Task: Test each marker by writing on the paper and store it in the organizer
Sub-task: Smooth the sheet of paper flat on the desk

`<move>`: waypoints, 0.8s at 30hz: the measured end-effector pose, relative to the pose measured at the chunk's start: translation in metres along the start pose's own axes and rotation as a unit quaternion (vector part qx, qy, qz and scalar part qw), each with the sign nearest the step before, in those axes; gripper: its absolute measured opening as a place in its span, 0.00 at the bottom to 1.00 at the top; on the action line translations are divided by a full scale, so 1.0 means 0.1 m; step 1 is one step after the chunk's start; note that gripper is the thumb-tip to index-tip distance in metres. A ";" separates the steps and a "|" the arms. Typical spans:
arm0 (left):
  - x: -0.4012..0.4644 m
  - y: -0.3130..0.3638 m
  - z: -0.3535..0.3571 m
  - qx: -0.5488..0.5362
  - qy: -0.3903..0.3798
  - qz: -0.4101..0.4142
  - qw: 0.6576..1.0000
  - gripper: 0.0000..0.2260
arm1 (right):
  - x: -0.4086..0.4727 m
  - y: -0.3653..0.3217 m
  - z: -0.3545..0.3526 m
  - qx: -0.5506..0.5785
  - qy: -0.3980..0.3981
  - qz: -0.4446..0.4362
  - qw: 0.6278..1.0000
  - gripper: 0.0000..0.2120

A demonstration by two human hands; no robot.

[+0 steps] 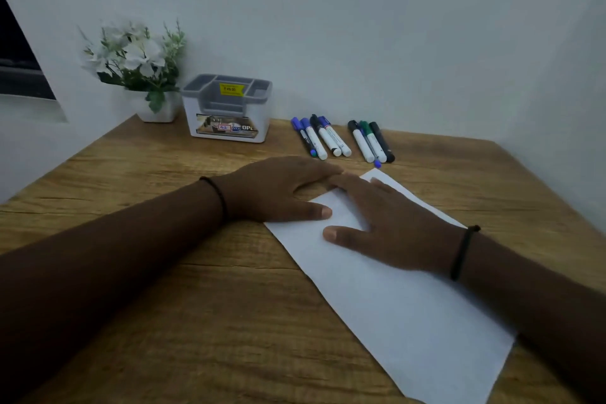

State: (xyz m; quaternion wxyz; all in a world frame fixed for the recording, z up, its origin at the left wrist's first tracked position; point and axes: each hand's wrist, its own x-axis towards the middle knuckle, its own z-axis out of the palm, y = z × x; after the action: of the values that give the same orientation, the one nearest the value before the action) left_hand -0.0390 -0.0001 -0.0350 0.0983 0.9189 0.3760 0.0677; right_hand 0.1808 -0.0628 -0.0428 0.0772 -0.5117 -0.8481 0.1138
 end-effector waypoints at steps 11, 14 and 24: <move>-0.30 -0.04 -0.02 0.001 -0.022 -0.064 0.998 0.33 | -0.05 -0.03 -0.04 -0.001 0.018 0.006 1.000 0.34; -0.35 -0.02 -0.03 -0.004 -0.023 -0.067 0.997 0.33 | -0.07 -0.01 -0.03 -0.005 0.018 0.006 1.000 0.35; -0.34 0.03 -0.04 0.011 -0.024 -0.060 0.998 0.32 | -0.09 0.08 -0.09 0.002 -0.001 0.013 1.000 0.25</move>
State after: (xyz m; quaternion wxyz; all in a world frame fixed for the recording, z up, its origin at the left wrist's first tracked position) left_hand -0.0620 -0.0255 -0.0322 0.1007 0.8972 0.4285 0.0351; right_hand 0.1936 -0.0659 -0.0368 0.0761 -0.5224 -0.8412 0.1167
